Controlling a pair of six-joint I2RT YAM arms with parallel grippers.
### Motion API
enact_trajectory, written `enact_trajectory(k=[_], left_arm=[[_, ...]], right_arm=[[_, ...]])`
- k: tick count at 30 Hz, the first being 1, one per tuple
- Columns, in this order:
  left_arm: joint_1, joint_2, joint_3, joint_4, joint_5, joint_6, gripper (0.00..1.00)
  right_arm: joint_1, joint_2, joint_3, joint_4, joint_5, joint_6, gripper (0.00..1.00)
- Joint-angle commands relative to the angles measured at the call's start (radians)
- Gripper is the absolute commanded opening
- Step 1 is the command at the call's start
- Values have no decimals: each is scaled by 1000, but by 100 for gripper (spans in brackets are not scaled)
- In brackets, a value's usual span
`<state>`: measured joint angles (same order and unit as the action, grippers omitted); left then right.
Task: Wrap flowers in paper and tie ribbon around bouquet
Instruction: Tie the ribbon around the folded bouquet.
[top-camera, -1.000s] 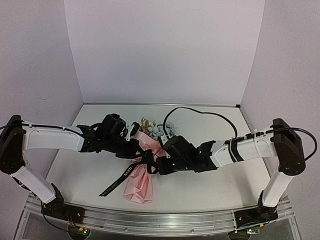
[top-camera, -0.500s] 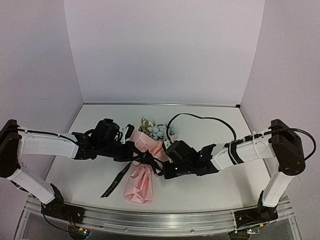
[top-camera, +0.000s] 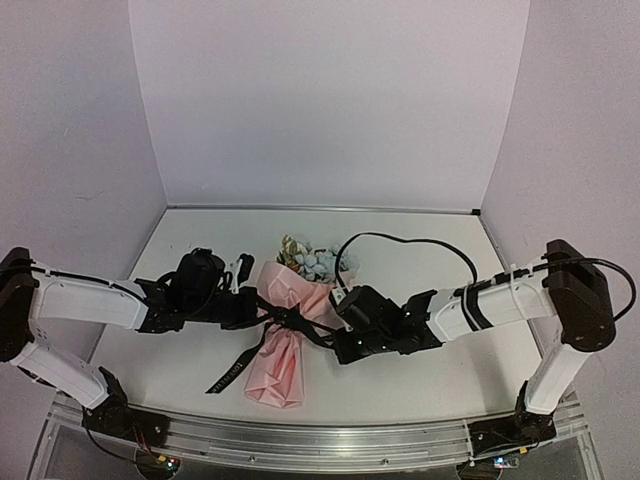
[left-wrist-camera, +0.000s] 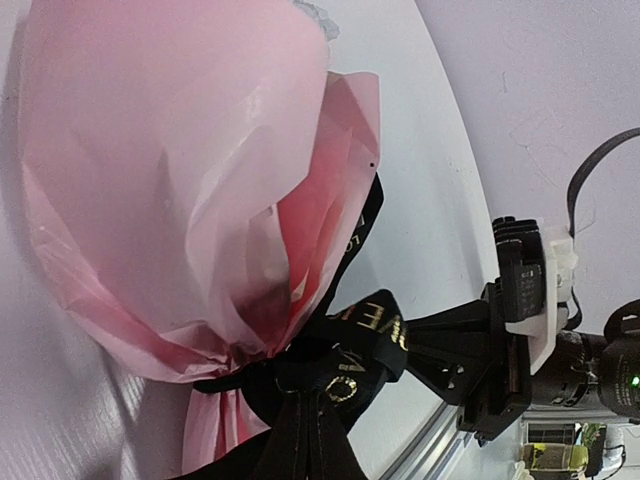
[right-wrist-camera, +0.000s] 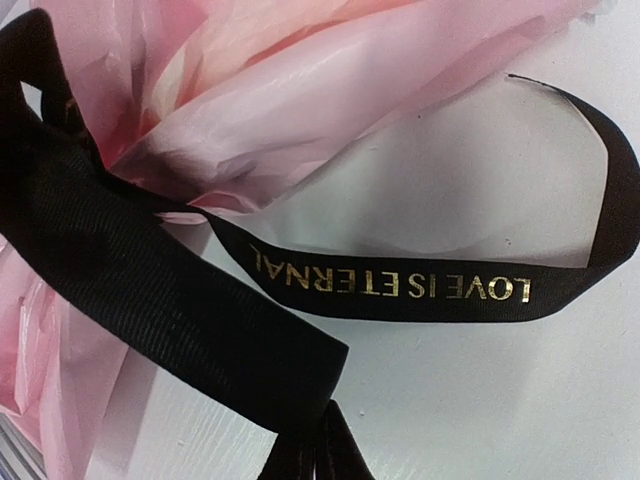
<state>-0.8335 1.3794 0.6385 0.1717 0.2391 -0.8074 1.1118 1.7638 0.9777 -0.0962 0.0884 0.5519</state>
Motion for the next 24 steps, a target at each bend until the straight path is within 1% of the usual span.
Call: enact_trajectory(k=[1,7,15,18,24], left_arm=[[11,-60,-45,120,-20,-48,0],[19,-68,-122,249,5,-96,0],[39,-69,-208,371,25,-159,0],[42,-72,-218,390,32,-158,0],[42,-88,-208,309,40,-61,0]], right_arm=[[5,-56,-15,-41,45,-33,0],[0,-74,-31,-76,63,-54,0],[-19,-93,-46,-120,65,-61,0],[-24,-93,-43,-136,65,-73,0],[-29,-93,-23,-196,63,-110,0]])
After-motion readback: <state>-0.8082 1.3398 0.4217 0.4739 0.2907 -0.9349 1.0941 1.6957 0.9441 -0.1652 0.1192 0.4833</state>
